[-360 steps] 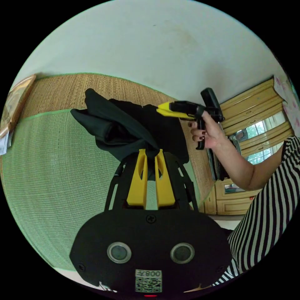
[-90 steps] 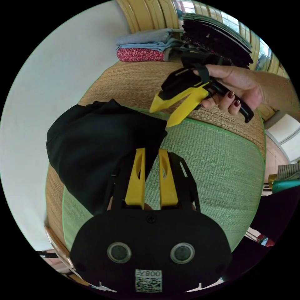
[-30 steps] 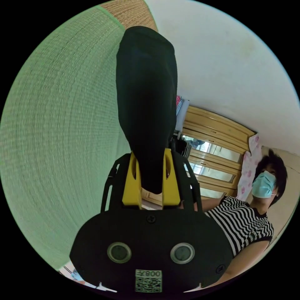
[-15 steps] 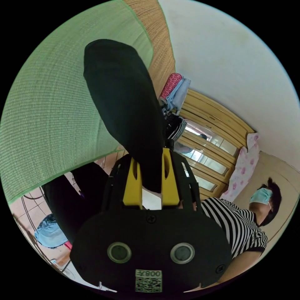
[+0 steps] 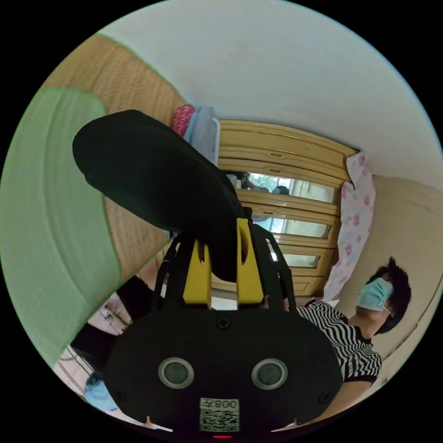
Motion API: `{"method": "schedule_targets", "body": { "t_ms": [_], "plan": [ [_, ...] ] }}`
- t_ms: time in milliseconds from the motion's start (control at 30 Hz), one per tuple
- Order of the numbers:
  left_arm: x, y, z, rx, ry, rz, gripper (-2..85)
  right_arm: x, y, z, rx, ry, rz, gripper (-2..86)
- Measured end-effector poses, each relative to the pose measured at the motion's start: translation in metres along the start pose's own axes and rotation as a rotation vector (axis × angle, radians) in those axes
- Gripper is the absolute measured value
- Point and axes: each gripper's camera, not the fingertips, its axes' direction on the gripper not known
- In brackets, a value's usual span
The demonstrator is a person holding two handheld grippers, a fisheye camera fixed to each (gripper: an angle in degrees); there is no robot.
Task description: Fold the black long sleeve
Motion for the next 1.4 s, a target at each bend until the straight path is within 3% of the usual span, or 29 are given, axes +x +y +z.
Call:
{"method": "schedule_targets", "body": {
  "t_ms": [133, 367, 533, 600, 733, 867, 967, 1167, 1300, 1400],
  "plan": [
    [0.062, -0.091, 0.104, 0.052, 0.029, 0.195, 10.0, -0.071, -0.057, -0.096, -0.003, 0.025, -0.2, 2.0],
    [0.119, -0.224, 0.277, 0.109, 0.032, 0.406, 10.0, -0.193, -0.142, -0.265, 0.005, 0.298, -0.413, 2.9],
    [0.078, -0.295, 0.416, 0.078, -0.12, 0.351, 10.2, -0.179, -0.167, -0.327, -0.012, 0.531, -0.282, 3.9],
    [0.042, -0.31, 0.461, 0.029, -0.17, 0.24, 10.3, -0.135, -0.17, -0.344, -0.039, 0.606, -0.094, 4.3],
    [-0.013, -0.318, 0.541, -0.047, -0.287, 0.061, 10.7, -0.084, -0.155, -0.344, -0.142, 0.748, 0.136, 4.9],
    [-0.014, -0.323, 0.576, -0.04, -0.286, 0.099, 11.1, -0.133, -0.138, -0.346, -0.119, 0.823, 0.039, 5.2],
    [-0.014, -0.33, 0.603, -0.04, -0.29, 0.109, 11.3, -0.192, -0.126, -0.337, -0.057, 1.022, -0.051, 3.2],
    [-0.005, -0.331, 0.666, -0.123, -0.374, 0.161, 12.3, -0.276, -0.112, -0.272, -0.025, 1.195, -0.3, 0.5],
    [-0.004, -0.32, 0.694, -0.158, -0.386, 0.206, 13.2, -0.244, -0.137, -0.218, -0.221, 1.389, -0.223, 0.1],
    [0.0, -0.296, 0.696, -0.141, -0.443, 0.23, 12.1, -0.23, -0.143, -0.207, -0.236, 1.291, -0.145, 0.1]
  ]
}}
